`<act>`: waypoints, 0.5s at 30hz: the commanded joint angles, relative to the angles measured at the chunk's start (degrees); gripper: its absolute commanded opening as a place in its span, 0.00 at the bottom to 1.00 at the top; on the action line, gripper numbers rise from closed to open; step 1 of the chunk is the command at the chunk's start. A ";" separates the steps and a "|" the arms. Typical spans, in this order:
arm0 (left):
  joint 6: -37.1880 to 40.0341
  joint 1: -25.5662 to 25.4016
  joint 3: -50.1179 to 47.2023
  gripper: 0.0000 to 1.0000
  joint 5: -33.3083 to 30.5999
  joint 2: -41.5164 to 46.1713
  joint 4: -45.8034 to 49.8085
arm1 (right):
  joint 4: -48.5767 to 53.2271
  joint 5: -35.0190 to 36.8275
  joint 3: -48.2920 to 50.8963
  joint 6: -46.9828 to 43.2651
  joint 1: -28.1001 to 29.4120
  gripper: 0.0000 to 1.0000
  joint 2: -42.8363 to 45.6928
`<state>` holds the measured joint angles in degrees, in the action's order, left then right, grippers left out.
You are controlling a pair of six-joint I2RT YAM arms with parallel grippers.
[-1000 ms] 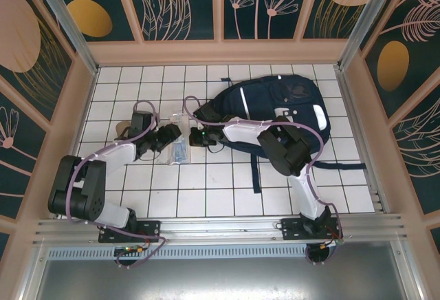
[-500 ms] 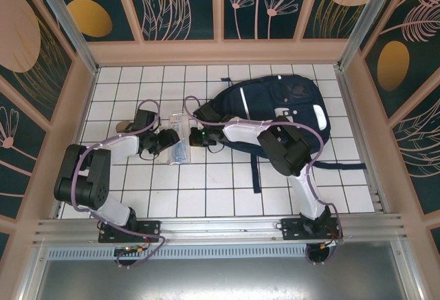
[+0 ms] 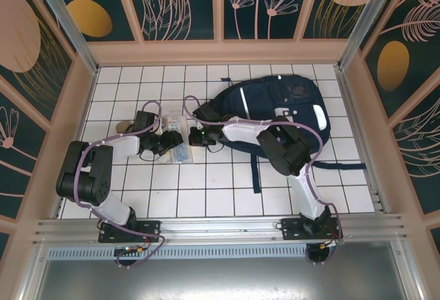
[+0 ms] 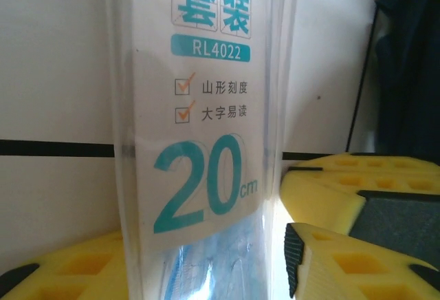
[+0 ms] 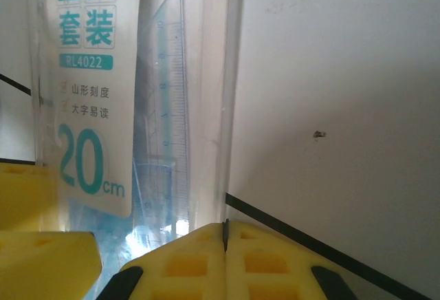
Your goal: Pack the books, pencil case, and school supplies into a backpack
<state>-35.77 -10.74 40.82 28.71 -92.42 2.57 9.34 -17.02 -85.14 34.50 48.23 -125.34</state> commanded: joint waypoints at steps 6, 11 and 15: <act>0.97 -0.45 0.29 0.30 -1.32 0.07 0.32 | 1.21 0.11 -1.19 -0.57 1.00 0.00 -1.91; 0.11 -0.51 0.59 0.11 -3.16 2.88 1.03 | 3.71 2.57 -2.82 -2.07 -0.61 0.01 1.55; -0.72 -0.46 1.20 0.09 -3.05 5.42 1.28 | 8.79 7.67 -6.44 -5.62 -1.62 0.12 5.74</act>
<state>-36.07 -11.35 40.95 27.40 -88.86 2.44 13.87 -13.98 -87.92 32.27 47.66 -124.92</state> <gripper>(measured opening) 0.117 0.108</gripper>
